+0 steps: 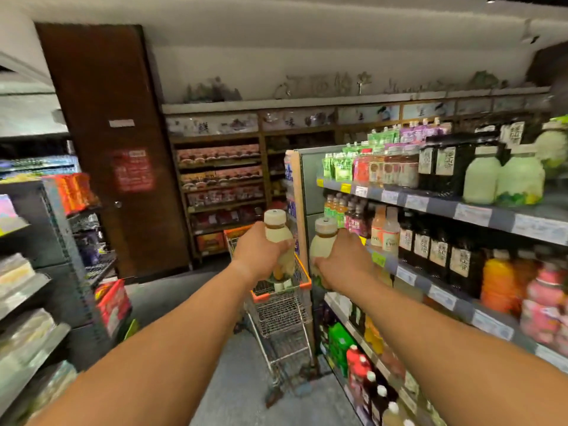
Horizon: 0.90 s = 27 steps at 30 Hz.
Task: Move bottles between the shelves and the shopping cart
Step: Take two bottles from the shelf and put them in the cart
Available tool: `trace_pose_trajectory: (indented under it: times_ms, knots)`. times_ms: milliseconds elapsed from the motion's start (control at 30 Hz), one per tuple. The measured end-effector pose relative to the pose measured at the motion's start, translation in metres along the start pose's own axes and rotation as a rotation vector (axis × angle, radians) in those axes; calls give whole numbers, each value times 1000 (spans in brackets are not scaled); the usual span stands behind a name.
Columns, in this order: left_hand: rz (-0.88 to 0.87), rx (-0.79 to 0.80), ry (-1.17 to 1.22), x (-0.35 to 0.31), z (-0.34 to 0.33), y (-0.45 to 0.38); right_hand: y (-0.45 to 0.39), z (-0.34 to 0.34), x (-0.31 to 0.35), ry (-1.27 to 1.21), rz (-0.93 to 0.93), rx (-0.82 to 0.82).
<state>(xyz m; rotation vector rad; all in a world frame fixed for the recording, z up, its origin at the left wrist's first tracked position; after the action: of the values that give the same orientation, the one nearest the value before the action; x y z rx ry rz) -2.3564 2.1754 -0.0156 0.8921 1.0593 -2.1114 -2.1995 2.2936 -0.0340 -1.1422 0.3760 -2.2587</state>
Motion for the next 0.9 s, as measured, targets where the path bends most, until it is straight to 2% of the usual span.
trace_pose_trajectory:
  times_ms: [267, 367, 567, 733, 900]
  knots:
    - [135, 45, -13, 104, -89, -175, -174, -160, -18, -8, -4, 107]
    - [162, 51, -19, 152, -119, -241, -227, -227, -26, 26, -19, 95]
    - [177, 82, -2, 257, -181, -379, -318, -376, -60, 88, -76, 122]
    - [255, 149, 12, 346, -240, -471, -384, -491, -89, 132, -166, 169]
    - [352, 188, -14, 440, -305, -552, -451, -612, -128, 124, -174, 245]
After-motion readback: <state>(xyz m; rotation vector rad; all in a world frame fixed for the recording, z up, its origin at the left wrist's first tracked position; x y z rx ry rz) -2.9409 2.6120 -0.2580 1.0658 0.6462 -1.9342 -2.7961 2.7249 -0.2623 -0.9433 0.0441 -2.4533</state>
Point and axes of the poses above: each hand's wrist, its own y-axis away from the middle knuckle, its own z-axis out of the back of the hand, x = y × z, the point moved 10 cm from there along -y, towards the middle knuckle, and after that the axes turned 9 degrees about -x, right-handed, at the moved point
